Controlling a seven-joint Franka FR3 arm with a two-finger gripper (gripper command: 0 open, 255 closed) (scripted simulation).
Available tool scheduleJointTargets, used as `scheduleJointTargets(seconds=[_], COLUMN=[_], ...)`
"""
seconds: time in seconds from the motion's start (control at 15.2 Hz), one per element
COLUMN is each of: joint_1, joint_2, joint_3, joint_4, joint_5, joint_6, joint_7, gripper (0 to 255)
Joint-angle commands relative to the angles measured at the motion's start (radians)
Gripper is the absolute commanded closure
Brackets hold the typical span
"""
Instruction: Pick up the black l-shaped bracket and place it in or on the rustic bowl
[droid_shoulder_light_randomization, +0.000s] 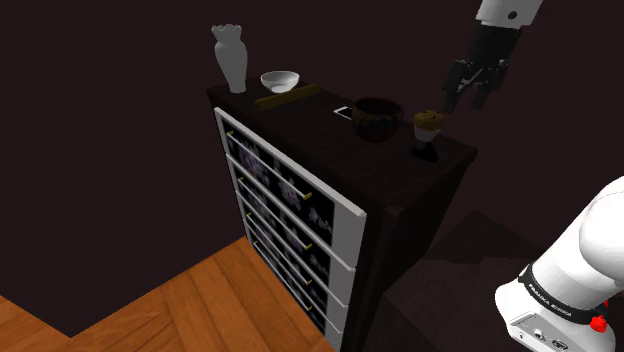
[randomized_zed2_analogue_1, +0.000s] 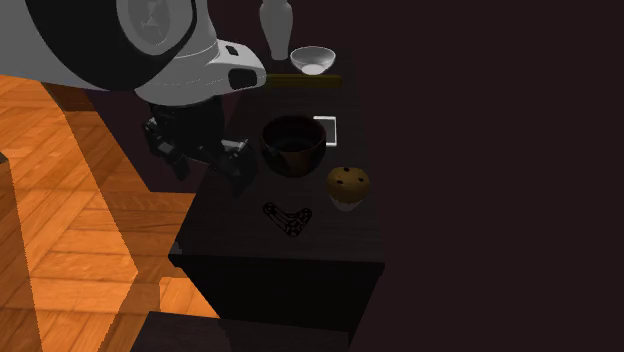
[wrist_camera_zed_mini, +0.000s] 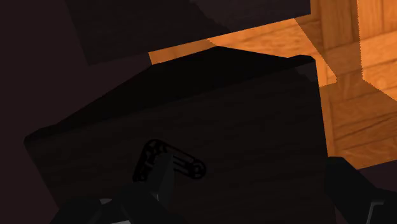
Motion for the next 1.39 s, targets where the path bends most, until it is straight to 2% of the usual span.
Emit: scheduleJointTargets(seconds=[0.0,1.12,1.32], joint_1=[0.0,-0.218,-0.216], joint_2=[0.0,0.447,0.459], joint_3=[0.0,-0.08,-0.08], joint_4=[0.0,-0.06,-0.077], joint_5=[0.0,0.035,0.039], joint_6=[0.0,0.446,0.476], joint_7=[0.0,0.381,0.38], gripper=[0,0,0])
